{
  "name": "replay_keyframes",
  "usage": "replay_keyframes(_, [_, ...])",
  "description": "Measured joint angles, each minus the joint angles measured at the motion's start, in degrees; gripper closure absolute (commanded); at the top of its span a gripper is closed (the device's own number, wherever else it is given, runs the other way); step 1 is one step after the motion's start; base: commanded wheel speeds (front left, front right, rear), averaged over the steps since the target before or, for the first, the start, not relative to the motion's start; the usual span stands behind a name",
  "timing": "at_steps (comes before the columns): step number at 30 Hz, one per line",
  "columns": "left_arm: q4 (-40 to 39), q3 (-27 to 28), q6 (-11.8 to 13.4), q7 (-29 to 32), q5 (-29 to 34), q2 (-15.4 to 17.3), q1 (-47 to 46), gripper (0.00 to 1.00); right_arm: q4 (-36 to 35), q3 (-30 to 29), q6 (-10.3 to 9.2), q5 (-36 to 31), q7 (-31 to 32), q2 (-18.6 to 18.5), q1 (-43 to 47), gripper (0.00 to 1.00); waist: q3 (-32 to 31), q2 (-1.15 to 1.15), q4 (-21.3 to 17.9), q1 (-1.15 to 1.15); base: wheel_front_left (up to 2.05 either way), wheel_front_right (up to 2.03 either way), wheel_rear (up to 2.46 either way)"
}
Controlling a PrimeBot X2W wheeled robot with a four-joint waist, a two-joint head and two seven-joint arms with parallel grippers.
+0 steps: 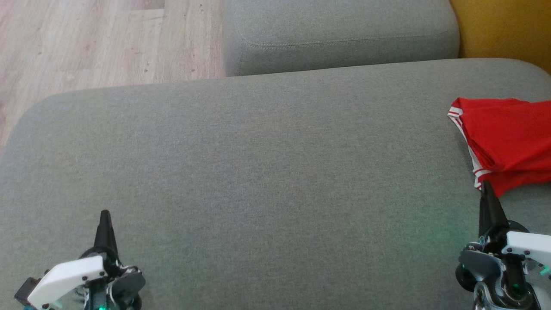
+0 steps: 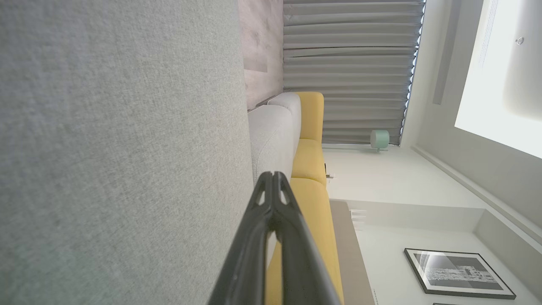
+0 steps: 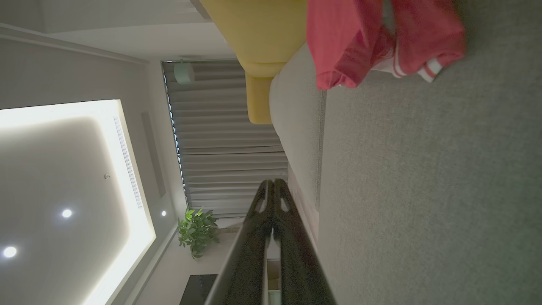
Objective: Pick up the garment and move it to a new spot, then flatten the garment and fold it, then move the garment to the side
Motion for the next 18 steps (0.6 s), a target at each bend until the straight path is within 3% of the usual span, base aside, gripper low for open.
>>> replay_keyframes(18, [0.0,0.2,0.0,0.2,0.1,-0.1,0.0,1.0,0.0,-0.2,0.0,0.0,0.3,0.2,0.0,1.0,0.0,0.0,0.0,0.0,0.0,0.0,0.0])
